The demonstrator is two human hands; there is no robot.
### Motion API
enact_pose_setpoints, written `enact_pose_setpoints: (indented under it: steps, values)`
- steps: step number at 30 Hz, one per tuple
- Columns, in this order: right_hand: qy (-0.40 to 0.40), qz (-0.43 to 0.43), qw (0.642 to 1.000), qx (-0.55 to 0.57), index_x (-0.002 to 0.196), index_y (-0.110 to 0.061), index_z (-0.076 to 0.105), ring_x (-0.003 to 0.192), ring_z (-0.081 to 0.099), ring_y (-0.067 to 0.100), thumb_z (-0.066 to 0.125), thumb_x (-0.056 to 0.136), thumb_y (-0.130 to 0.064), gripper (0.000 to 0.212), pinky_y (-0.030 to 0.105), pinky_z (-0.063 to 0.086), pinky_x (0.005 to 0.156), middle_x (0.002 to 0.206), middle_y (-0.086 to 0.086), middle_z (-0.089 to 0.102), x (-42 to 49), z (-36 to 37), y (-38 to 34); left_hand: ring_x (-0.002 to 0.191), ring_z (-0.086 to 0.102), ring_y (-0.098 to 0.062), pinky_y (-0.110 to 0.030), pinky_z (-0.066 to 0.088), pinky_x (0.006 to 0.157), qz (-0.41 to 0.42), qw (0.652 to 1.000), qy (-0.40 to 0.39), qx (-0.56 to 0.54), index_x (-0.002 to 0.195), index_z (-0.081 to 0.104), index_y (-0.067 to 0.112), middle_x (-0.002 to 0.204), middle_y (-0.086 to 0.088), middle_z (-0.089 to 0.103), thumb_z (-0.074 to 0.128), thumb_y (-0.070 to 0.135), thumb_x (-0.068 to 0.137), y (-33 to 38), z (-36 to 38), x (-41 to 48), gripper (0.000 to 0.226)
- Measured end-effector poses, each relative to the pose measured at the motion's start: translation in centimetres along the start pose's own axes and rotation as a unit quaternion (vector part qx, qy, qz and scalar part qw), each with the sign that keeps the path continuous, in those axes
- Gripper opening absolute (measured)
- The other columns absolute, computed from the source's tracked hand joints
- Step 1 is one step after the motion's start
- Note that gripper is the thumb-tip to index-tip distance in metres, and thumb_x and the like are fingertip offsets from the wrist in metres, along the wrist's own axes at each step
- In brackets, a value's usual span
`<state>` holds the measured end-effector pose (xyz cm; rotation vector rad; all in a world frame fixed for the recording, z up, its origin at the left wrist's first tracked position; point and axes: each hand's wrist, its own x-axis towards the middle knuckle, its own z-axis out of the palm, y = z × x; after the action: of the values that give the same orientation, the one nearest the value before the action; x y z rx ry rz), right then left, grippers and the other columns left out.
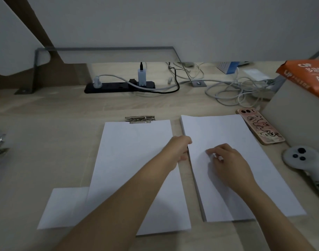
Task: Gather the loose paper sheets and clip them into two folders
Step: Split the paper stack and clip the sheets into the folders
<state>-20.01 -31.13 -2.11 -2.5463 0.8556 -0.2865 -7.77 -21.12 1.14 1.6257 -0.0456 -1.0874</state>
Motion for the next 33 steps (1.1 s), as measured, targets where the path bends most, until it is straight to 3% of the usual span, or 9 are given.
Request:
enact_pose_setpoints:
  steps: [2,7,9,13,17,19,24,29,33]
  values:
    - [-0.001,-0.001,1.000,-0.008,0.116,-0.016,0.064,0.106,0.055,0.019,0.044,0.095,-0.011,0.030,0.024,0.046,0.082,0.122,0.000,0.057,-0.1,0.0,-0.1,0.072,0.044,-0.013,-0.020,0.041,0.061,-0.015,1.000,-0.001,0.017,0.080,0.051,0.013,0.077,-0.001,0.045,0.047,0.011,0.089,0.5,0.0,0.1,0.010]
    - [-0.007,0.002,1.000,-0.013,0.119,-0.016,0.062,0.107,0.055,0.018,0.043,0.096,-0.017,0.030,0.019,0.040,0.082,0.125,0.001,0.057,-0.2,-0.2,-0.4,0.071,0.047,-0.015,-0.022,0.047,0.067,0.014,1.000,-0.003,0.018,0.077,0.049,0.011,0.077,-0.003,0.047,0.045,0.007,0.088,0.0,0.4,0.1,0.013]
    - [-0.004,0.008,1.000,-0.005,0.119,-0.018,0.061,0.105,0.056,0.018,0.043,0.096,-0.022,0.030,0.020,0.040,0.081,0.126,0.001,0.056,-0.3,-0.3,-0.5,0.078,0.056,-0.016,-0.028,0.052,0.080,0.045,0.998,-0.026,-0.030,0.086,0.053,0.012,0.083,-0.004,0.056,0.042,0.006,0.090,-0.9,0.6,-0.6,0.013]
    - [-0.016,0.030,0.999,0.016,0.121,-0.020,0.060,0.105,0.057,0.017,0.044,0.094,-0.038,0.036,0.025,0.041,0.083,0.126,0.000,0.056,-0.6,-0.5,-1.3,0.094,0.065,-0.011,-0.031,0.053,0.084,0.097,0.989,-0.076,-0.077,0.102,0.062,0.028,0.100,0.005,0.069,0.034,0.010,0.096,-3.8,1.2,-2.3,0.034]
    - [-0.043,0.057,0.995,0.066,0.126,-0.022,0.057,0.106,0.053,0.010,0.040,0.093,-0.048,0.045,0.022,0.034,0.083,0.124,-0.005,0.056,-0.9,-1.0,-1.8,0.104,0.056,0.007,-0.010,0.049,0.078,0.155,0.981,-0.101,-0.052,0.130,0.046,0.040,0.112,0.026,0.059,0.035,0.018,0.101,-5.3,2.3,-3.4,0.038]
    - [-0.060,0.070,0.989,0.118,0.123,-0.025,0.059,0.101,0.048,0.005,0.040,0.092,-0.049,0.043,0.021,0.031,0.083,0.114,-0.010,0.054,-1.0,-1.6,-1.9,0.107,0.051,0.013,-0.007,0.046,0.085,0.177,0.978,-0.105,-0.044,0.138,0.039,0.038,0.118,0.030,0.052,0.038,0.022,0.100,-5.5,2.7,-3.6,0.040]
    - [-0.083,0.101,0.972,0.195,0.118,-0.026,0.061,0.105,0.048,0.005,0.043,0.092,-0.046,0.037,0.024,0.033,0.089,0.116,-0.010,0.056,-1.1,-2.5,-1.6,0.127,0.044,0.001,-0.015,0.042,0.100,0.190,0.974,-0.113,-0.044,0.141,0.036,0.034,0.141,0.019,0.044,0.042,0.022,0.099,-5.7,3.0,-3.6,0.045]
    - [-0.083,0.114,0.967,0.210,0.119,-0.022,0.060,0.106,0.049,0.008,0.042,0.093,-0.045,0.039,0.026,0.034,0.090,0.124,-0.005,0.058,-1.1,-2.5,-1.5,0.128,0.045,-0.003,-0.008,0.044,0.090,0.192,0.974,-0.111,-0.040,0.142,0.036,0.032,0.143,0.015,0.045,0.042,0.020,0.099,-5.6,2.9,-3.5,0.046]
    - [-0.085,0.115,0.968,0.206,0.120,-0.021,0.059,0.106,0.049,0.009,0.041,0.093,-0.046,0.041,0.026,0.034,0.089,0.126,-0.003,0.058,-1.0,-2.4,-1.5,0.128,0.046,-0.004,-0.013,0.044,0.096,0.194,0.974,-0.109,-0.039,0.143,0.036,0.032,0.143,0.013,0.046,0.043,0.019,0.099,-5.8,2.9,-3.2,0.046]
